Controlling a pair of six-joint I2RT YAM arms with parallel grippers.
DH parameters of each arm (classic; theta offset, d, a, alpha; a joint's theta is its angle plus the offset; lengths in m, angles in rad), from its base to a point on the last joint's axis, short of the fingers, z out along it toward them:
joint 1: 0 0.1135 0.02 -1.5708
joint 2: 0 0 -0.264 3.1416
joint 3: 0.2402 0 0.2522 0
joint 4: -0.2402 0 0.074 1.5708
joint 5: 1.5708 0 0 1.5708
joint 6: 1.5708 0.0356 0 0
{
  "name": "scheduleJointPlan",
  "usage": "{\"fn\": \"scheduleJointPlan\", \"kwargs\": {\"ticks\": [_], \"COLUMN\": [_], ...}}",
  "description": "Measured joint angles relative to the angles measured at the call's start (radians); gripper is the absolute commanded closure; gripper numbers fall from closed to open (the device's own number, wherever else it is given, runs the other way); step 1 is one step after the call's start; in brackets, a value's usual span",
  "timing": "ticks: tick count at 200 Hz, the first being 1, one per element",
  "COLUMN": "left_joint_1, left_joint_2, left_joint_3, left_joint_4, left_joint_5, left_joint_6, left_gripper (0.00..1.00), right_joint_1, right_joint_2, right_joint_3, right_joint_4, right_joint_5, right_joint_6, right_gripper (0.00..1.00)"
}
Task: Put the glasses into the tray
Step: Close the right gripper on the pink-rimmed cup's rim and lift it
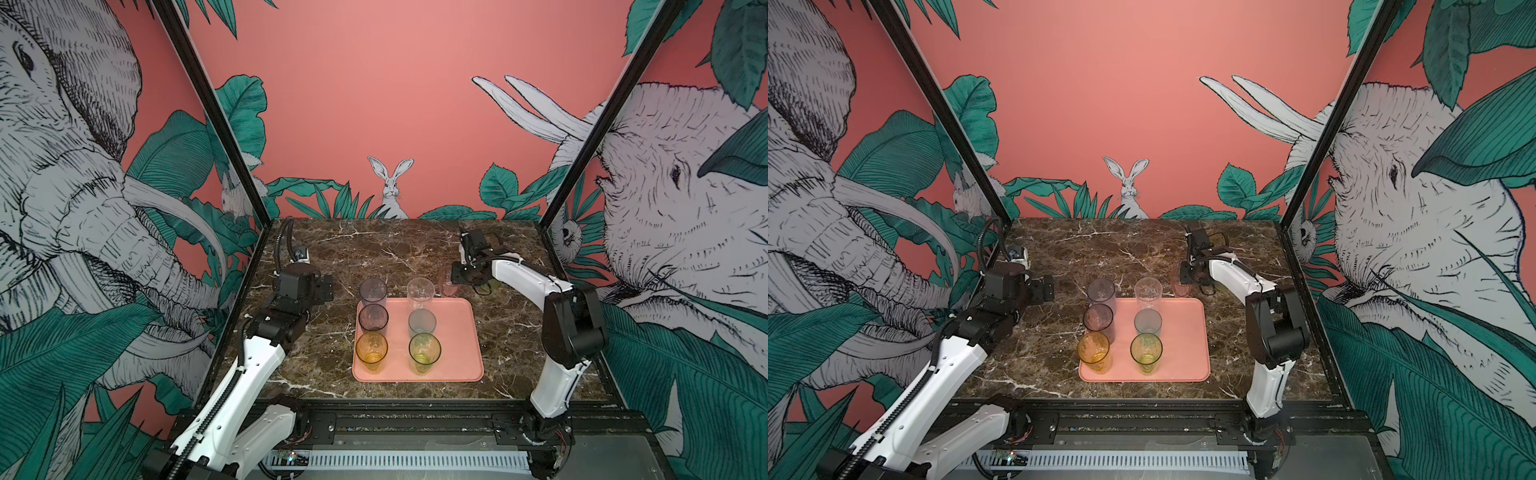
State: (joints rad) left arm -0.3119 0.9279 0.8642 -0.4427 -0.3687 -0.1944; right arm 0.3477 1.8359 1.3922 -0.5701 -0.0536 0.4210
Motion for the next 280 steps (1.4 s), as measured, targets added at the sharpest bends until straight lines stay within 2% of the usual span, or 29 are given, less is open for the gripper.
{"fn": "scheduleJointPlan", "kwargs": {"ticks": [52, 127, 205, 280], "left_joint_1": [0.016, 0.018, 0.018, 0.018], "left_joint_2": [0.000, 0.006, 0.030, 0.033], "left_joint_3": [0.000, 0.000, 0.000, 0.000], "left_joint_4": [-0.002, -0.011, -0.024, -0.023], "left_joint_5": [0.032, 0.047, 0.068, 0.069], "left_joint_6": [-0.023, -0.039, -0.050, -0.051], "left_gripper": [0.01, 0.01, 0.01, 0.01], "right_joint_1": [-0.006, -0.010, -0.017, -0.022], "right_joint_2": [0.000, 0.011, 0.011, -0.064], "right_joint_3": [0.000, 0.000, 0.000, 0.000], "right_joint_4": [0.008, 0.013, 0.010, -0.048], "right_joint_5": [-0.017, -0.030, -0.040, -0.040], "right_joint_6": [0.006, 0.012, 0.017, 0.012], "right_gripper": [0.70, 0.81, 1.00, 1.00]}}
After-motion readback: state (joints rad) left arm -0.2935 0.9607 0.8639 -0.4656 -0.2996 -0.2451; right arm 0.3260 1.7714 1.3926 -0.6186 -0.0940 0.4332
